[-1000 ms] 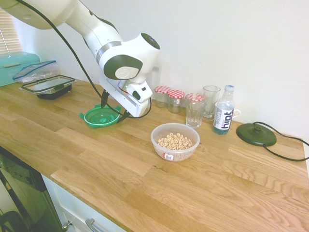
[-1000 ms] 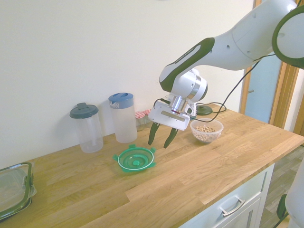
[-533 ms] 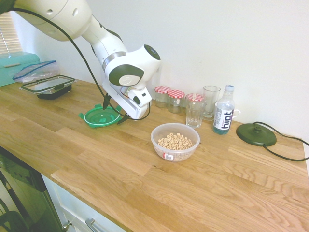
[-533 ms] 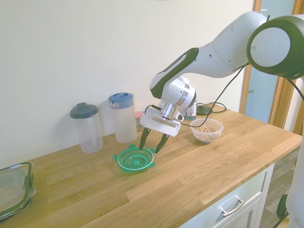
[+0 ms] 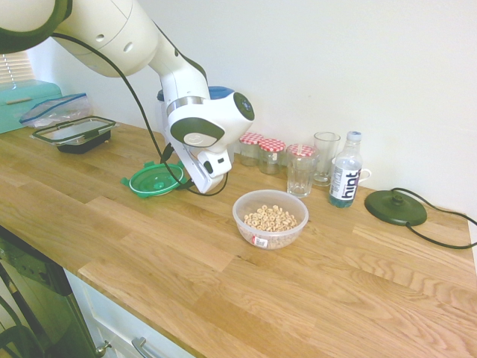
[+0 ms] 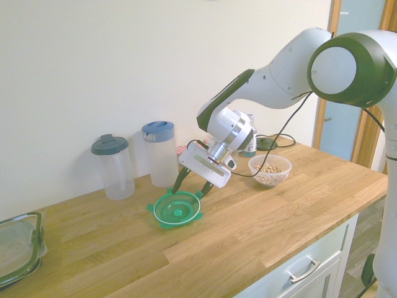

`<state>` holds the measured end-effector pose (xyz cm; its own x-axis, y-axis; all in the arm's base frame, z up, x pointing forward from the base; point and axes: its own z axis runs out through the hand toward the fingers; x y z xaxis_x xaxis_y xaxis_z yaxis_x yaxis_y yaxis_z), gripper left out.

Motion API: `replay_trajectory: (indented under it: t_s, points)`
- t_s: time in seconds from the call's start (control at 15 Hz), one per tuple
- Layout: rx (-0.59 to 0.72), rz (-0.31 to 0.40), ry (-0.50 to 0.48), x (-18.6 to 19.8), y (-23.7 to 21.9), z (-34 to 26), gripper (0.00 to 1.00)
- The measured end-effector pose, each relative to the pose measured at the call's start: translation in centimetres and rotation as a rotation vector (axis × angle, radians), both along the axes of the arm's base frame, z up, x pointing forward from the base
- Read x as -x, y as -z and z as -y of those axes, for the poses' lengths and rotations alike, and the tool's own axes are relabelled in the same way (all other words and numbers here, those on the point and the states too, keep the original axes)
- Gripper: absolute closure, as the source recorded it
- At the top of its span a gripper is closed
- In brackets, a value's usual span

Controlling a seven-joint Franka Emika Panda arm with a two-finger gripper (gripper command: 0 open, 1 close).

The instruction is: Cover the lid of food container

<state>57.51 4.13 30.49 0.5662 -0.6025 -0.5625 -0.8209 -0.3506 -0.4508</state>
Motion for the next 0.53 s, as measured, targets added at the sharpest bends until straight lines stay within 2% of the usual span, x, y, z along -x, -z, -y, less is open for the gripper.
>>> replay_trajectory:
  t_s: [0.53]
  points:
    - [-0.028, -0.012, 0.004, 0.5, 1.2, 1.3, 1.0]
